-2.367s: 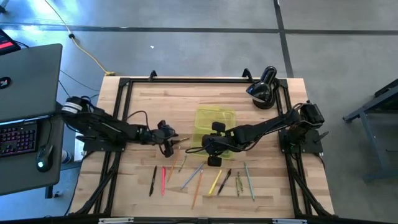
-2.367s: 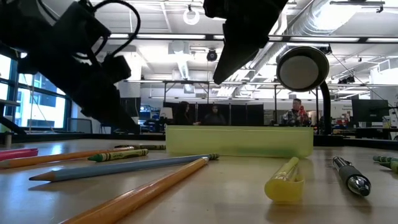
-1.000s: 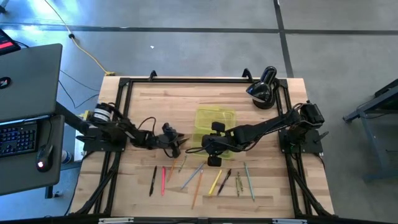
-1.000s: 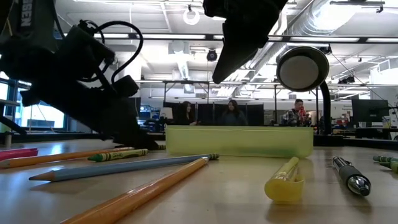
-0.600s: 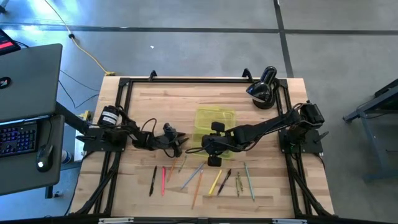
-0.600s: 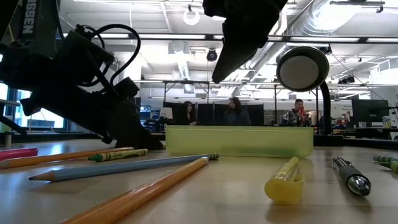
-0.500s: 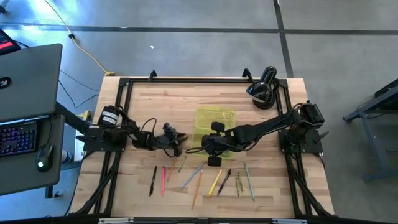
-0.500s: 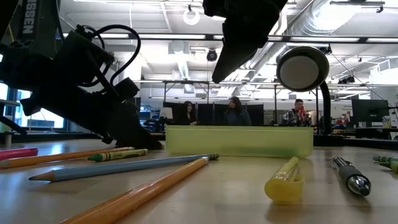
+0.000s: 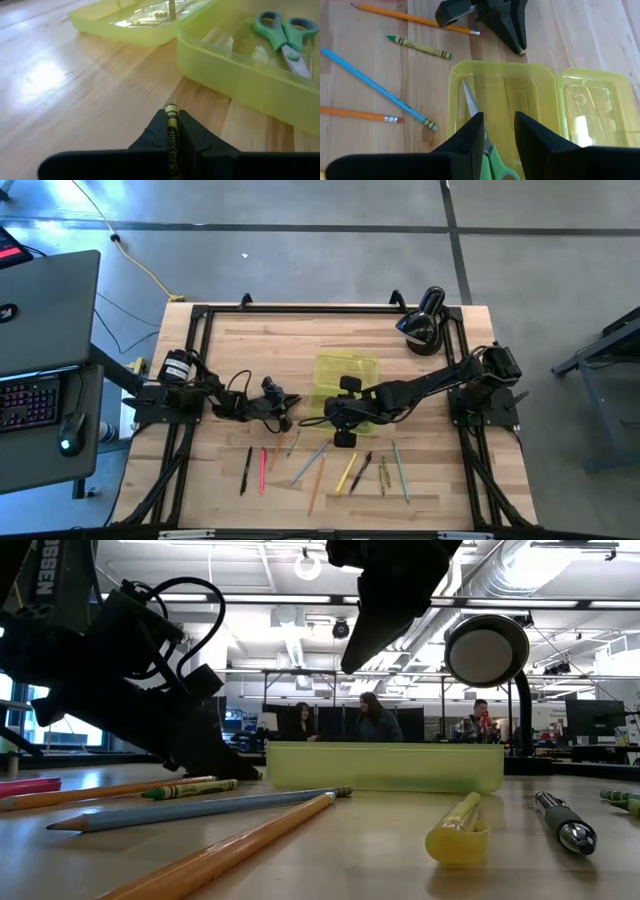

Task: Pick & place school supplies into a supply box
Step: Put the green crayon into the yellow supply box

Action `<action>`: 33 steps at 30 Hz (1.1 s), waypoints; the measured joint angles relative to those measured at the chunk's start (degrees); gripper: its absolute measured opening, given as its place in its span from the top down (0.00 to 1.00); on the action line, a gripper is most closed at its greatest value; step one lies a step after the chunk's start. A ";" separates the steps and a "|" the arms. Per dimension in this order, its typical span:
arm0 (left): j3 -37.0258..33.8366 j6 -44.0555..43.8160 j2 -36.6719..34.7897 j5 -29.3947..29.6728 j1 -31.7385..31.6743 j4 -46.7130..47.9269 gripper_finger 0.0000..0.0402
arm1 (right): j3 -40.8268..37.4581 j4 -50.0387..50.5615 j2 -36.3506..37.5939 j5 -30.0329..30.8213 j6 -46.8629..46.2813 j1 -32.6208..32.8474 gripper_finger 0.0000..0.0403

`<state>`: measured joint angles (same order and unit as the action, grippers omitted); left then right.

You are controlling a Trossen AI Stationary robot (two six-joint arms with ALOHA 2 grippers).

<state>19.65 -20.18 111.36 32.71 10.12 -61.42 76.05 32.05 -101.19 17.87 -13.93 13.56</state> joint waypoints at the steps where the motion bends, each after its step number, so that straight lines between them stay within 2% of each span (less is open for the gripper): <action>1: 0.01 1.09 -0.99 0.10 -0.02 0.34 0.89 | 0.00 0.00 0.00 -0.02 -0.02 0.00 0.78; 11: -0.02 6.88 -16.18 -0.24 -0.03 0.81 0.91 | 0.00 0.22 0.00 1.03 -0.13 0.00 0.78; 14: 0.96 6.84 -18.91 -3.97 -0.06 0.80 0.90 | 0.00 0.22 0.00 1.62 -0.14 -0.02 0.78; 17: 4.48 6.87 -19.09 -9.23 -0.03 3.32 0.91 | 0.00 0.11 0.00 1.72 -0.14 0.00 0.78; 19: 8.23 6.86 -19.11 -10.86 0.01 9.01 0.91 | 0.00 0.51 0.00 1.46 -0.15 0.00 0.78; 23: 16.99 8.56 -18.27 -9.99 -0.06 24.00 0.89 | 0.00 2.67 0.17 -2.64 -0.88 0.46 0.78; 27: 24.16 9.46 -15.53 -9.79 -0.06 34.15 0.89 | 0.00 6.58 0.90 -8.84 -3.64 2.47 0.78; 30: 27.26 9.47 -12.37 -10.48 -0.06 35.77 0.89 | 0.02 11.21 1.05 -10.82 -9.10 4.44 0.78; 33: 28.39 9.38 -9.64 -11.19 -0.06 35.12 0.89 | 0.02 15.29 1.09 -9.60 -13.24 6.43 0.78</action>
<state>48.04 -10.79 101.71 21.52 10.07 -26.30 76.07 47.35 -100.09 8.27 -27.17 19.99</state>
